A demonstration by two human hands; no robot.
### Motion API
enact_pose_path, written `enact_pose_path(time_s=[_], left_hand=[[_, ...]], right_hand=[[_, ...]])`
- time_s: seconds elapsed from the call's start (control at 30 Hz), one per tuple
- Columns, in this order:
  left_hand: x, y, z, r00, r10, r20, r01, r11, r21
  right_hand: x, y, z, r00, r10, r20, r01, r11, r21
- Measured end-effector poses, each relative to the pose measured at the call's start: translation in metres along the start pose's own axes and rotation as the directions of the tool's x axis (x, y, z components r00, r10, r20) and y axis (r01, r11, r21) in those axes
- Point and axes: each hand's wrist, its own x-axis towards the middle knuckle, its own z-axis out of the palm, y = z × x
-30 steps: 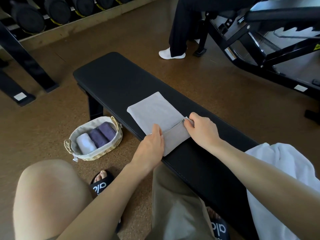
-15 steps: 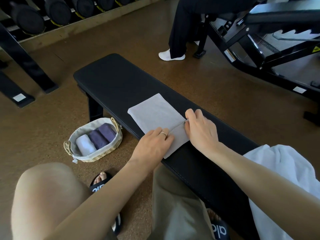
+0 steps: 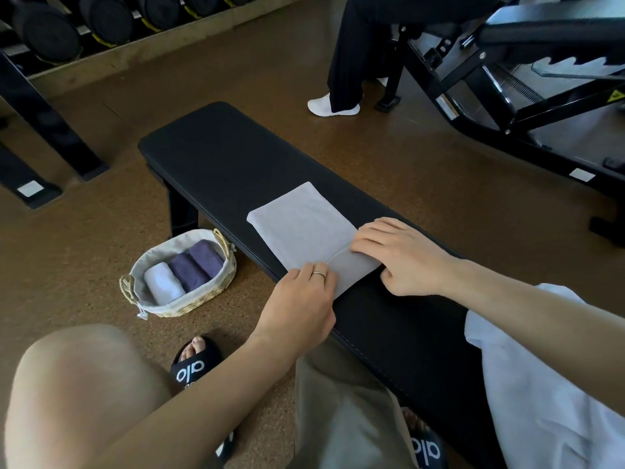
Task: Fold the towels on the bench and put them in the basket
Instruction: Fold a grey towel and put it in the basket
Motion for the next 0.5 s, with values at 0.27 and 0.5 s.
enact_pose_path(time_s=[0.27,0.5], left_hand=[[0.005,-0.019,-0.018,0.993,-0.107,-0.039,0.100,0.981,-0.165],[0.013,-0.051,-0.027,0.955,-0.297,0.011,0.276,0.872,-0.405]], right_hand=[[0.017,0.006,-0.009,0.975,0.211,0.065,-0.219,0.886,0.407],[0.050,0.010,-0.024,0.889,0.403,0.219,-0.426,0.551,0.717]])
